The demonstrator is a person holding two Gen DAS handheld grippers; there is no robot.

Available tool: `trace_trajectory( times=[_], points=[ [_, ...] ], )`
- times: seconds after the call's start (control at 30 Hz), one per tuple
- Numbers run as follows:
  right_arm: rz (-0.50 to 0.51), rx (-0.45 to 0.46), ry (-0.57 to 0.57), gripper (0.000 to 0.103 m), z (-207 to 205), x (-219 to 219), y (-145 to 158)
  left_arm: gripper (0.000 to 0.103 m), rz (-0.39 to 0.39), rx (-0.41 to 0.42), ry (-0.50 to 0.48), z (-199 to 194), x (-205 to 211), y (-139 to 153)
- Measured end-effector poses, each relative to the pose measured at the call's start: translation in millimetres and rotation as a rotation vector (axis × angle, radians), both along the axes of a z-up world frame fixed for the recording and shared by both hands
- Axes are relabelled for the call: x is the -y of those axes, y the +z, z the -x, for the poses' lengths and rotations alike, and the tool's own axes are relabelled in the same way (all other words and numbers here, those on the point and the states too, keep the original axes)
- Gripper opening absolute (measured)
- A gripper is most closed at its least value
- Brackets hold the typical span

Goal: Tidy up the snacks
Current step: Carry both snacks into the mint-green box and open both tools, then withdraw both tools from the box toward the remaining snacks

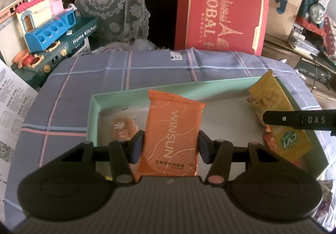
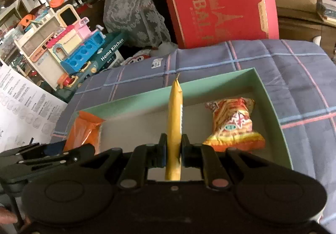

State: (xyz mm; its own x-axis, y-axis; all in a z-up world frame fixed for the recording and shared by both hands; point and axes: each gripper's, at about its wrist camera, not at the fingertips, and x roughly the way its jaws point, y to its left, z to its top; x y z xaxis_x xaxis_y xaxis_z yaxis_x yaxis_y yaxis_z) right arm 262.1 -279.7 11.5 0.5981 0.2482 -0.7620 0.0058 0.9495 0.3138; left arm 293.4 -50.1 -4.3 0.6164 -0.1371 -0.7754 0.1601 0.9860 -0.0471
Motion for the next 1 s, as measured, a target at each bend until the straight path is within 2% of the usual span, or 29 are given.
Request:
trace_trajectory(
  times=[0.13,0.17,0.2,0.23,0.27,0.3,0.33,0.37,0.43,0.7,1.0],
  points=[
    [0.014,0.006,0.011,0.015,-10.1,0.5,-5.5,0.056,-0.018,-0.005,0.018,-12.2,4.5,-11.1],
    [0.029,0.012,0.005,0.025,-11.9,0.4,-5.6,0.067,-0.031,-0.001,0.028,-14.3,5.9,-12.9],
    [0.041,0.021,-0.001,0.033,-12.4,-0.5,-4.3,0.09,-0.044,0.003,0.04,-15.3,6.9,-14.3],
    [0.051,0.038,-0.002,0.052,-10.6,-0.8,-2.5,0.1,-0.056,0.009,0.052,-15.3,7.4,-14.3],
    [0.054,0.052,-0.004,0.071,-7.9,-0.4,-0.3,0.103,-0.065,0.026,0.065,-13.5,7.7,-13.9],
    [0.055,0.065,-0.009,0.081,-4.1,-0.5,1.6,0.103,-0.069,0.032,0.066,-12.7,7.5,-13.4],
    [0.054,0.078,-0.011,0.095,-1.1,-0.4,3.9,0.103,-0.07,0.025,0.061,-12.1,8.3,-13.9],
    [0.06,0.093,-0.01,0.1,2.8,-0.8,6.6,0.103,-0.069,0.015,0.059,-11.4,8.9,-14.8],
    [0.073,0.102,0.0,0.103,8.8,-2.0,11.6,0.103,-0.075,0.0,0.067,-8.9,9.2,-15.7],
    [0.08,0.111,0.002,0.103,37.2,4.0,30.2,0.103,-0.057,-0.004,0.076,21.4,8.5,0.4],
    [0.047,0.128,-0.004,0.103,96.1,21.1,58.0,0.103,-0.02,0.008,0.047,73.4,10.3,27.7]
  ],
)
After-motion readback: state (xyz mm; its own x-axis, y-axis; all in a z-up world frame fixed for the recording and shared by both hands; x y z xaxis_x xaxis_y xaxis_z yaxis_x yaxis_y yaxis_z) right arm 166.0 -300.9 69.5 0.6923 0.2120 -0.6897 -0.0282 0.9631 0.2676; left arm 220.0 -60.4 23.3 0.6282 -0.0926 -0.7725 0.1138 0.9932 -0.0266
